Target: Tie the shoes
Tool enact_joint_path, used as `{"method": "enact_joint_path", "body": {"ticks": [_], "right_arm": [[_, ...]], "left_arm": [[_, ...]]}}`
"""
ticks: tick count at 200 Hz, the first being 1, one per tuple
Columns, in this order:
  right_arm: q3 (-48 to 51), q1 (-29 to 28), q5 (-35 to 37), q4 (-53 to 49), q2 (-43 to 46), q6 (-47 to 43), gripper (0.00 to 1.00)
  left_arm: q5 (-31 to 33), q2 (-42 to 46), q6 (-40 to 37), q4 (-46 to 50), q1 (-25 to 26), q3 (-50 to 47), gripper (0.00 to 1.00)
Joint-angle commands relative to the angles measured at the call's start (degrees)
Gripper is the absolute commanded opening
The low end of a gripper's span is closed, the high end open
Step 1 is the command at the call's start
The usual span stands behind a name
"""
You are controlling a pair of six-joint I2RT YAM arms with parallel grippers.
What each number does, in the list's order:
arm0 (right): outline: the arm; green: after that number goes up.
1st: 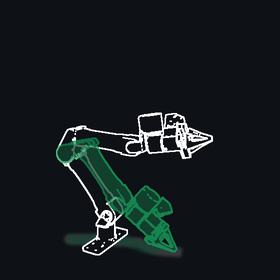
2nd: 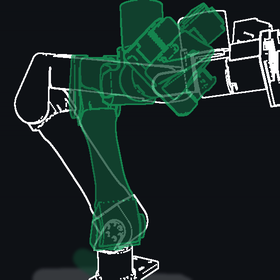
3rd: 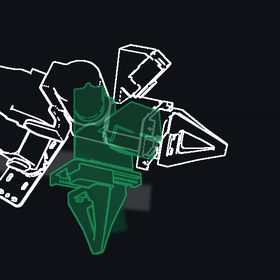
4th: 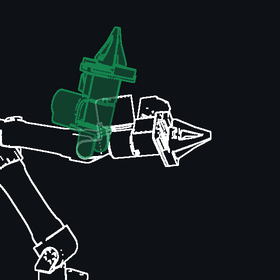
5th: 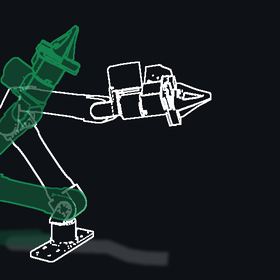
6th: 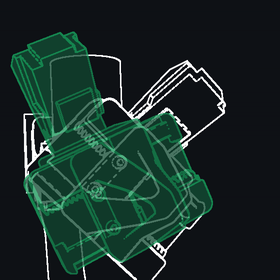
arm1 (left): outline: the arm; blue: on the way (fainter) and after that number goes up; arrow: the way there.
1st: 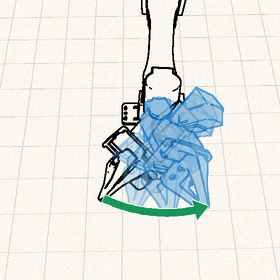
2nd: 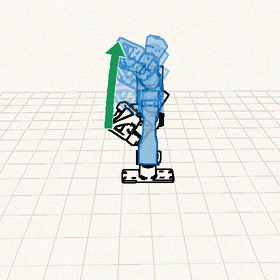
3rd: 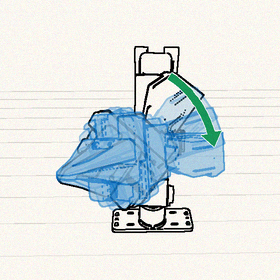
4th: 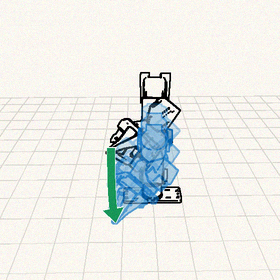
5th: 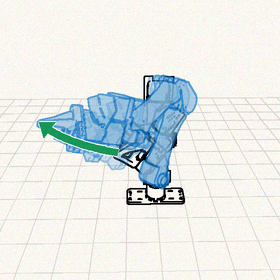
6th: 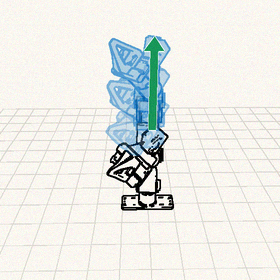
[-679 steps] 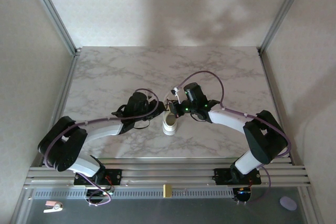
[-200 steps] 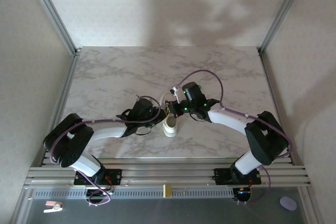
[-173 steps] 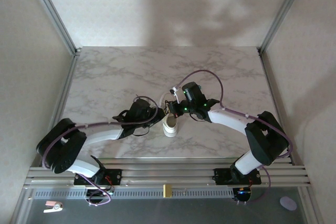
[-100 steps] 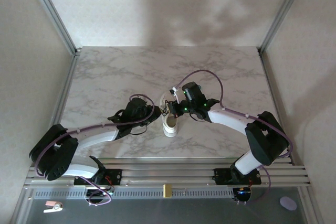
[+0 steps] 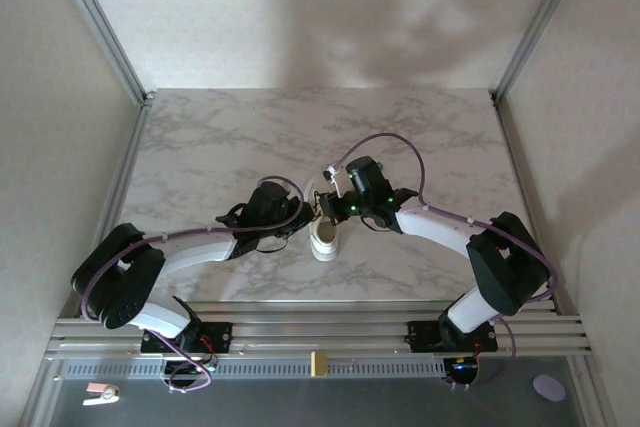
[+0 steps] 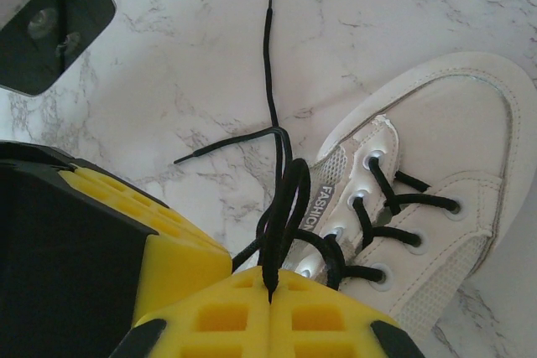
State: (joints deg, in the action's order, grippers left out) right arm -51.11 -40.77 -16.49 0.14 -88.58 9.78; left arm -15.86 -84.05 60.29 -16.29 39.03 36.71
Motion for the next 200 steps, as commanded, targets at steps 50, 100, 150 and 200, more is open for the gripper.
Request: {"method": "enact_joint_path", "body": {"ticks": [50,100,150,200], "right_arm": [[-1.8,-0.5,-0.1,-0.6,0.6,-0.8,0.0],[-1.9,-0.5,-0.2,-0.7,0.5,-0.8,0.0],[-1.7,-0.6,0.0,-0.8,0.5,-0.9,0.0],[-1.7,-0.6,-0.1,-0.6,0.3,-0.8,0.0]], "left_arm": [[-1.1,-1.6,0.9,-1.0,0.4,1.6,0.15],[-1.5,-2.2,1.2,-0.8,0.5,1.8,0.19],[-2.5,-3.0,2.6,-2.0,0.5,1.8,0.21],[-2.8,-3.3,4.0,-1.9,0.5,1.8,0.24]]}}
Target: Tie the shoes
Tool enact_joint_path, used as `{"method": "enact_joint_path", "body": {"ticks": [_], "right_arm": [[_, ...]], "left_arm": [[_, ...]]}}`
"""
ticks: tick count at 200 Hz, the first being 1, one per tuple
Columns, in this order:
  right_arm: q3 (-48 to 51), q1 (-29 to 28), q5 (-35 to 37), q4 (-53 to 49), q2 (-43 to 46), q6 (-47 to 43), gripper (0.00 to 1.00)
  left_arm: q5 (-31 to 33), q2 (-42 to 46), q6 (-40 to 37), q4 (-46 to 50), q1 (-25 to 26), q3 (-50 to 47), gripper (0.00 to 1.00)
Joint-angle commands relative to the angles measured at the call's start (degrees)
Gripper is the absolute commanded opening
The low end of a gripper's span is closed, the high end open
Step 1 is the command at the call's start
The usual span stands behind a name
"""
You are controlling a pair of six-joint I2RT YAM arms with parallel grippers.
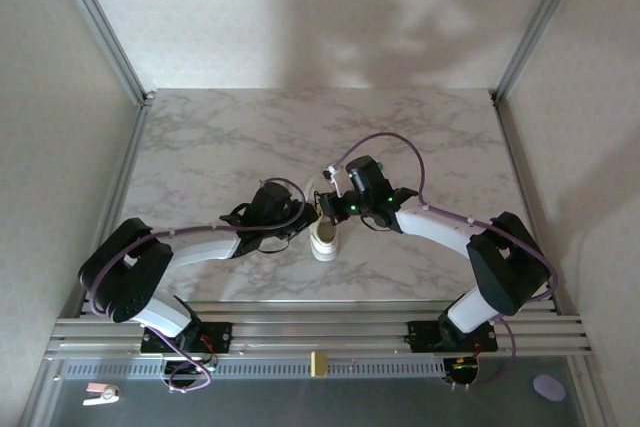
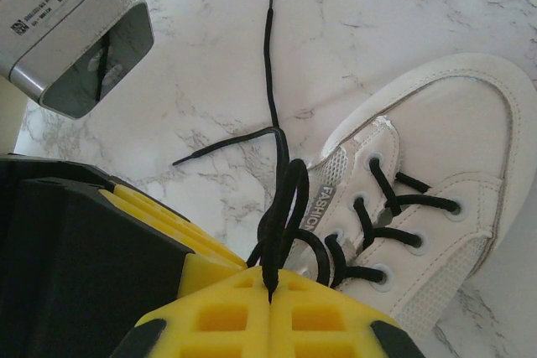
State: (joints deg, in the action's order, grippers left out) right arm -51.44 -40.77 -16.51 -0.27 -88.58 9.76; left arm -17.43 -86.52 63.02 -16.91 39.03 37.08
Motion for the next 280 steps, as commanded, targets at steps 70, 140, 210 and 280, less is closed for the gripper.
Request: {"method": "enact_joint_path", "body": {"ticks": [70,140,210,280], "right_arm": [[-1.3,-1.3,-0.5,0.0,0.0,-0.9,0.0],[-0.5,-1.7,-0.2,-0.2,0.2,-1.1,0.0],[0.3,-1.7,-0.3,0.3,0.5,-1.1,0.0],[0.6,-1.8,2.0,0.5,1.2,-0.8,0.0]], "left_arm": [[-2.4,-2.8,3.8,-2.5,0.5,1.8,0.3],[-1.8,-4.8,9.0,-7.7,0.0,0.4,0.22],[-2.2,-7.7,9.1,-7.2,-0.9,2.2,0.13],[0.8,-4.3,5.1,-3.7,-1.7,3.7,0.0]]}}
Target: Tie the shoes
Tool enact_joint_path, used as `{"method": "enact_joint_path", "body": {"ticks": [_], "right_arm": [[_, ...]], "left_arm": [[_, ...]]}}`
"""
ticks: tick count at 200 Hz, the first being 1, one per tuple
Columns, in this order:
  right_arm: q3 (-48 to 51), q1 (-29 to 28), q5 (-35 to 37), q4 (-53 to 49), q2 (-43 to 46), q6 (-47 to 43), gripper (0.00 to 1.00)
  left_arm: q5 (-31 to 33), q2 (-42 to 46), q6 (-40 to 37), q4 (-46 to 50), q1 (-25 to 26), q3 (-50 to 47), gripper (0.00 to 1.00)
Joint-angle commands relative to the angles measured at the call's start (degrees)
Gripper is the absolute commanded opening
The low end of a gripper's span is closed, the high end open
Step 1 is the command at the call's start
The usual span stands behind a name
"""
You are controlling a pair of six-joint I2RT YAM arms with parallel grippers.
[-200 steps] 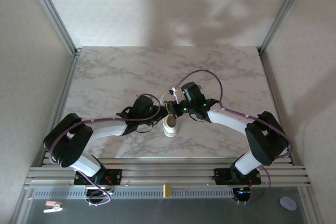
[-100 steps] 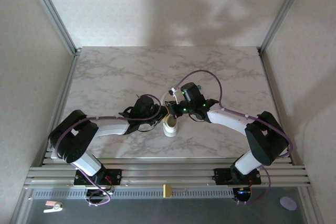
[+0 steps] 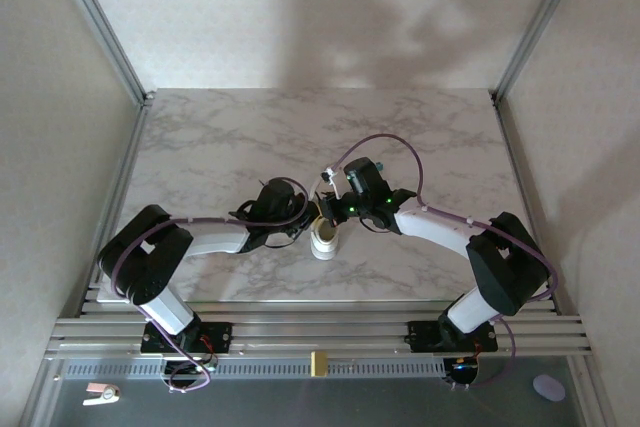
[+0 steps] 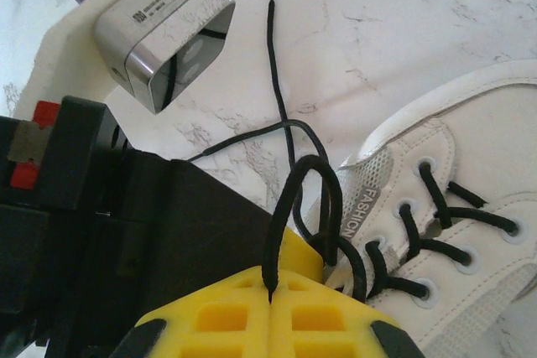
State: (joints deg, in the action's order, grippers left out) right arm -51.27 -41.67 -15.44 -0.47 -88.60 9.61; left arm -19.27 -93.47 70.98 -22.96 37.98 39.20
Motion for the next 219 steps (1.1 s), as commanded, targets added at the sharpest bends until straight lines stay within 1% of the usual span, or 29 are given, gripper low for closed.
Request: {"method": "enact_joint_path", "body": {"ticks": [1,22,39,65,89,94,111,142,182,219], "right_arm": [[0.5,-0.8,1.1,0.7,1.2,-0.6,0.0],[0.3,-0.9,3.7,0.1,1.5,-0.5,0.0],[0.2,-0.9,4.2,-0.1,1.5,-0.6,0.0],[0.2,-0.9,4.8,-0.4,1.6,-0.6,0.0],[-0.4,-0.9,6.3,-1.3,1.3,-0.6,0.0],[-0.6,-0.9,6.7,-1.7,1.2,-0.7,0.0],[-1.0,-0.9,8.2,-2.4,1.1,-0.5,0.0],[-1.4,-0.9,10.4,-3.1,1.1,-0.1,0.0],[-2.0,-0.8,13.1,-4.5,0.8,0.0,0.0],[-2.3,-0.7,15.8,-5.5,0.8,0.6,0.0]], "left_arm": [[2.8,2.8,-2.9,2.5,-0.6,1.6,0.0],[4.4,5.6,-4.8,3.0,-1.0,0.8,0.0],[4.8,7.1,-5.7,4.6,-1.5,-0.1,0.0],[5.0,9.1,-6.6,4.0,-2.2,-1.8,0.0],[4.5,10.5,-7.5,3.6,-2.7,-3.2,0.0],[4.4,10.7,-7.7,1.9,-2.7,-3.5,0.0],[3.9,11.4,-8.7,1.4,-3.0,-4.2,0.0],[2.4,12.5,-11.6,-0.1,-3.5,-6.4,0.0],[0.3,14.4,-14.8,-4.8,-4.3,-10.6,0.0],[0.0,15.8,-17.2,-6.0,-4.5,-12.4,0.0]]}}
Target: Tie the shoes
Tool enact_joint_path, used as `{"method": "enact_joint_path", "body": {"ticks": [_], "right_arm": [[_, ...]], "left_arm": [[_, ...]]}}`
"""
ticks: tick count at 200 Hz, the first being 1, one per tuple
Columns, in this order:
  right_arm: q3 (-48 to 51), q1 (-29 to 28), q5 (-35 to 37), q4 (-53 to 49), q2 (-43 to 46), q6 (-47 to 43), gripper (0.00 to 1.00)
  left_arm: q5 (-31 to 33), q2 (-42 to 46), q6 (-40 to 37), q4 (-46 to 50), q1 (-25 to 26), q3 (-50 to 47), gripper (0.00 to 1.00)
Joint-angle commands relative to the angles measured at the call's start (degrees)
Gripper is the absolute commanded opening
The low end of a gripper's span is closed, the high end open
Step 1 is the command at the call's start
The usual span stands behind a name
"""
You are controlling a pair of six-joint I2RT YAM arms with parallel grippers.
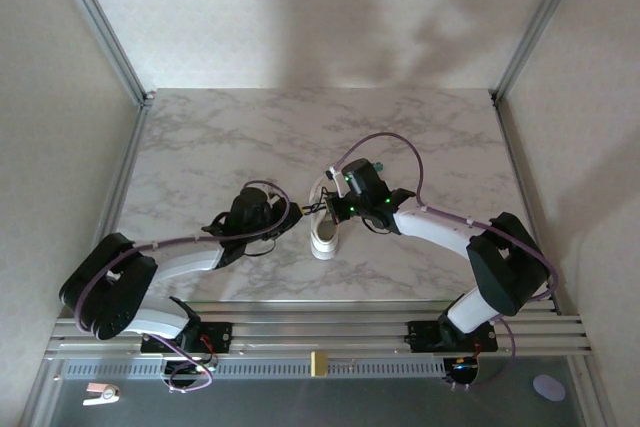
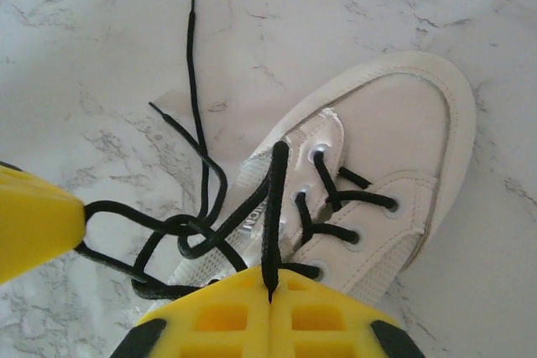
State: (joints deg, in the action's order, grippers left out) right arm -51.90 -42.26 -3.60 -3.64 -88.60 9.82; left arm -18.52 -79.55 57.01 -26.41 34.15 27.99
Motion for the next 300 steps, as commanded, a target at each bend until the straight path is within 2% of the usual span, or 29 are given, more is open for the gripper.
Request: {"method": "enact_joint_path", "body": {"ticks": [1,67,123,158,190,242,260,289,300], "right_arm": [[-1.8,-0.1,4.0,-2.4,0.8,0.4,0.0],[-1.8,0.2,4.2,-2.7,1.4,0.4,0.0],[-1.9,1.0,-5.2,-6.0,4.2,-5.9,0.0],[-3.0,1.0,-7.9,-11.7,5.0,-8.9,0.0],[-4.5,1.0,-4.8,-16.9,4.4,-9.9,0.0],[-5.2,1.0,0.2,-18.4,3.3,-9.7,0.0],[-5.3,1.0,-0.6,-17.8,3.1,-9.3,0.0],[-5.3,0.9,-3.1,-16.3,2.9,-8.4,0.0],[-5.1,0.9,-3.7,-15.8,2.9,-8.1,0.0]], "left_arm": [[-0.7,1.9,-3.4,-2.5,-0.7,-1.2,0.0],[-0.2,0.4,-9.4,2.5,-1.0,-0.4,0.0],[1.8,-2.1,-17.3,10.0,-1.1,3.3,0.0],[3.2,-2.7,-20.3,11.6,-1.1,5.3,0.0],[6.1,-3.0,-23.7,14.5,-0.7,8.3,0.0],[11.9,-4.3,-28.6,20.8,1.3,12.6,0.0],[12.9,-4.7,-28.2,21.8,2.0,13.6,0.0],[7.6,-4.3,-21.7,17.3,2.0,12.6,0.0],[6.3,-3.6,-18.6,14.2,2.0,11.1,0.12]]}}
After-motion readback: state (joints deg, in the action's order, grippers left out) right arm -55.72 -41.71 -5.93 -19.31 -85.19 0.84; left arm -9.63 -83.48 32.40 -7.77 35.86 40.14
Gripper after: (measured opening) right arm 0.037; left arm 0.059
